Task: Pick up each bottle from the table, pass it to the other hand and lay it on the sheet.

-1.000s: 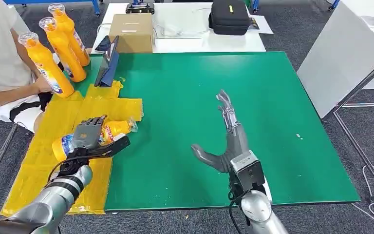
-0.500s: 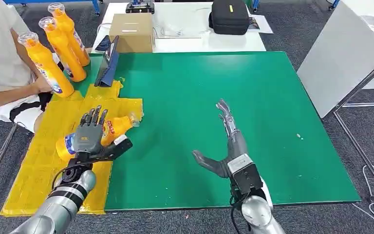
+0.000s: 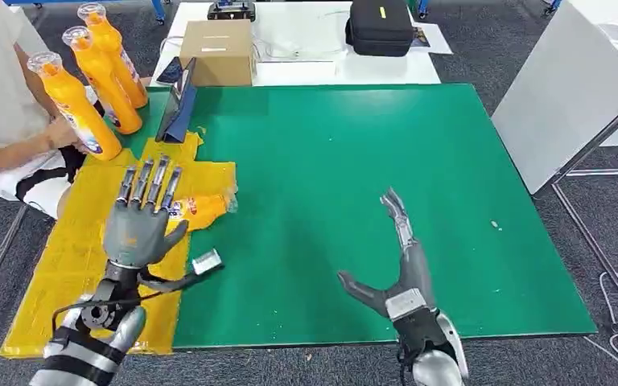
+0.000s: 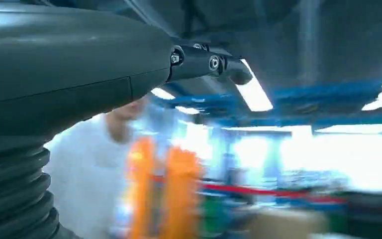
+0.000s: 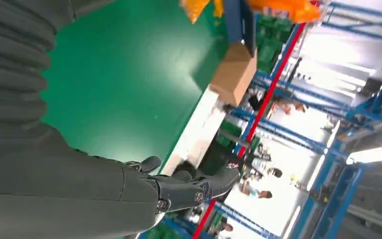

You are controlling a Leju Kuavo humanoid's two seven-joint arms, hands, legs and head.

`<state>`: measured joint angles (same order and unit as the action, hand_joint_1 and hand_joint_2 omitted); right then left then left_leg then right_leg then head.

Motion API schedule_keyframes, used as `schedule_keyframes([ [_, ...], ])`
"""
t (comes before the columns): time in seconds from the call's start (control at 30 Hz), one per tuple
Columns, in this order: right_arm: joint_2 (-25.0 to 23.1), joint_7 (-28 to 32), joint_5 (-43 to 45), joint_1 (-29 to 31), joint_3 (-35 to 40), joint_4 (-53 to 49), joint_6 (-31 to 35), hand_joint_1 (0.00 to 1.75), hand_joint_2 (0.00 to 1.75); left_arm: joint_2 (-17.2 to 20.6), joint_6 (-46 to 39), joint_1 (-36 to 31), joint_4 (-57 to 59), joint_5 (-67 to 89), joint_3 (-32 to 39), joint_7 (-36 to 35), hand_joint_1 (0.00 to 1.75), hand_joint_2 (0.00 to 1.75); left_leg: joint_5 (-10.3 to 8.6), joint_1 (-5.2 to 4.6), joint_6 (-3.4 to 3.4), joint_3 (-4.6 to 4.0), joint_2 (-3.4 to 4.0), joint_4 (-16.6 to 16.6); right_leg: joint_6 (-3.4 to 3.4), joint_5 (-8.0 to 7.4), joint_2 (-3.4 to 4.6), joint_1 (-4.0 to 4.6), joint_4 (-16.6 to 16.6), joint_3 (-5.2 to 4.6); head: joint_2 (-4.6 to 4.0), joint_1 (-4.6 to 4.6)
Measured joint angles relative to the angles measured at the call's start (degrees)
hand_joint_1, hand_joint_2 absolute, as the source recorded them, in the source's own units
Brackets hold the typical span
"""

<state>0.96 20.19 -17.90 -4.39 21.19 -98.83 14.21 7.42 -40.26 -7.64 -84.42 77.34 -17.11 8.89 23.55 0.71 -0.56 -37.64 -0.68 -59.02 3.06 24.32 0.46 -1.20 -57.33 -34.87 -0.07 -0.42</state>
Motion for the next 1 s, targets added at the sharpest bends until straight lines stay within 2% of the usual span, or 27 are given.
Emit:
schedule_keyframes([
  [0.03,0.0,0.5,-0.7,-1.7,-0.9,-1.0,0.0,0.00,1.75,-0.5,0.2,2.2,-2.8,-6.3,-0.8,3.1,0.00,1.75,0.03,-0.05,-0.01,0.00,0.05,0.0,0.00,0.00,0.01,-0.04,0.0,-0.02,0.00,-0.04],
  [0.2,0.0,1.2,-1.8,-6.8,-3.7,-4.3,0.2,0.00,1.75,-2.1,5.4,9.6,-11.6,-24.7,-4.4,9.1,0.00,1.75,0.12,-0.07,-0.03,0.02,0.07,0.0,0.10,0.09,0.02,-0.05,0.0,-0.04,0.00,-0.02],
  [0.3,-0.1,1.2,-2.3,-8.7,-4.9,-5.4,1.1,0.00,1.75,-3.4,18.6,12.9,-14.3,-45.0,-4.9,13.2,0.00,1.75,0.11,-0.05,-0.02,0.09,0.07,0.0,0.09,0.09,0.02,0.01,0.0,0.00,0.00,-0.04],
  [0.43,-0.1,1.3,-1.3,-10.3,-5.9,-6.2,1.7,0.00,1.75,-4.5,32.0,15.4,-15.0,-61.4,-5.3,14.1,0.00,1.75,0.09,-0.04,-0.01,0.12,0.08,0.0,0.08,0.09,0.02,0.02,0.0,0.03,0.00,-0.04],
  [0.5,-0.1,1.4,-0.8,-10.9,-6.3,-6.5,1.8,0.00,1.75,-4.9,35.1,16.2,-15.0,-65.8,-5.4,14.6,0.00,1.75,0.09,-0.04,-0.01,0.12,0.09,0.0,0.08,0.08,0.02,0.01,0.0,0.04,0.00,-0.02],
  [0.73,-0.1,1.4,1.2,-11.9,-6.8,-6.6,1.6,0.00,1.75,-5.9,36.6,17.5,-14.9,-70.9,-5.5,13.9,0.00,1.75,0.09,-0.04,-0.02,0.12,0.07,0.0,0.09,0.09,0.01,0.00,0.0,0.06,0.00,-0.02],
  [1.0,-1.1,1.2,3.0,-12.7,-6.5,-6.6,1.9,0.00,1.75,-7.0,34.1,18.0,-13.9,-72.4,-3.8,13.7,0.00,1.75,0.09,-0.04,-0.01,0.12,0.07,0.0,0.09,0.09,0.01,0.01,0.0,0.06,0.00,-0.04],
])
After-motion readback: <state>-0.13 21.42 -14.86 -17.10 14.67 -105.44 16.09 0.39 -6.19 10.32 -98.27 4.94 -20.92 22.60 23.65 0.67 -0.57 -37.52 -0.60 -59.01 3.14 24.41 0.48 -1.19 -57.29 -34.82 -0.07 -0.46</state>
